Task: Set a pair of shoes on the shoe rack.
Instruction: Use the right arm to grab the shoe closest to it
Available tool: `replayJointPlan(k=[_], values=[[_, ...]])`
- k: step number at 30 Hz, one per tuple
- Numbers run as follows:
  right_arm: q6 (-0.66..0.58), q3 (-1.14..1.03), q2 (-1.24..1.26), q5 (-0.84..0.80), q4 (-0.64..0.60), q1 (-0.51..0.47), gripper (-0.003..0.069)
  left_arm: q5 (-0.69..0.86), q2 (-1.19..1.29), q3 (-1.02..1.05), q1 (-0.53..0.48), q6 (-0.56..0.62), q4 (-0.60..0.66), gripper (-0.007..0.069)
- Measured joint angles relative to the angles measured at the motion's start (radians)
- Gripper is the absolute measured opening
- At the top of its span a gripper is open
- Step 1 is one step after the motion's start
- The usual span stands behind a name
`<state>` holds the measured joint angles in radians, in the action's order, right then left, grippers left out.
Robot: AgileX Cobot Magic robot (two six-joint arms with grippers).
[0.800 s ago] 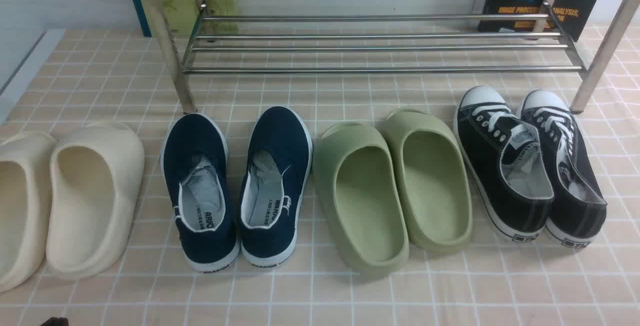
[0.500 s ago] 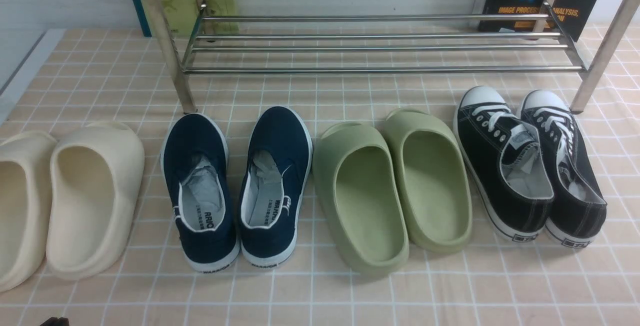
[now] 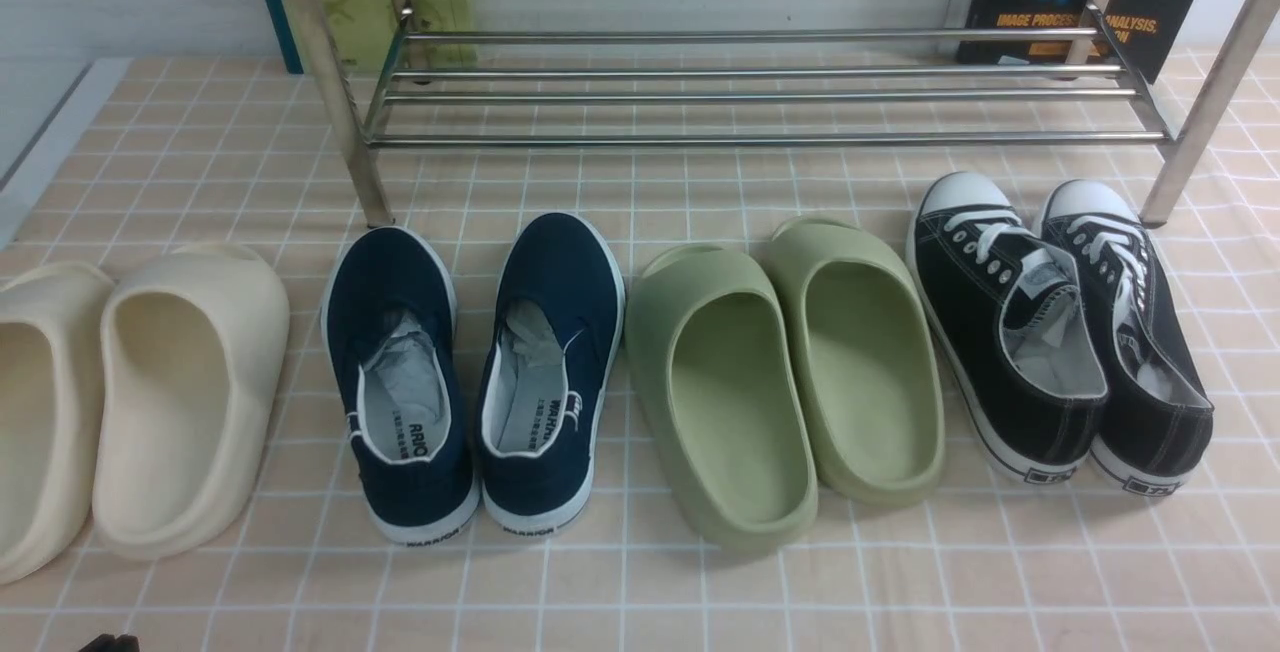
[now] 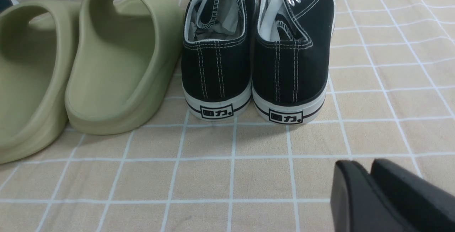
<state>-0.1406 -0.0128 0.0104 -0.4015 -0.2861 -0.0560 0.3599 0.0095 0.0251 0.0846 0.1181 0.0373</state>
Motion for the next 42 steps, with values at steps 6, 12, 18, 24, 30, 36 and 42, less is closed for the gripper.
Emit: replayJointPlan(k=[6,12,18,24,30,36,42], values=[[0.0,0.0,0.0,0.0,0.0,0.0,0.0095,0.0,0.0,0.0,0.0,0.0,0.0,0.0069],[0.0,0.0,0.0,0.0,0.0,0.0,0.0104,0.0,0.0,0.0,0.0,0.0,0.0,0.0076],[-0.001,0.0,0.0,0.0,-0.001,0.0,0.0112,0.0,0.0,0.0,0.0,0.0,0.0,0.0076],[-0.001,0.0,0.0,0.0,-0.001,0.0,0.0121,0.0,0.0,0.0,0.0,0.0,0.0,0.0083],[-0.001,0.0,0.0,0.0,-0.001,0.0,0.0129,0.0,0.0,0.0,0.0,0.0,0.0,0.009],[-0.001,0.0,0.0,0.0,-0.001,0.0,0.0136,0.0,0.0,0.0,0.0,0.0,0.0,0.0094],[-0.001,-0.005,0.0,0.042,0.017,0.0,0.0146,0.0,0.0,0.0,0.0,0.0,-0.001,0.0096]])
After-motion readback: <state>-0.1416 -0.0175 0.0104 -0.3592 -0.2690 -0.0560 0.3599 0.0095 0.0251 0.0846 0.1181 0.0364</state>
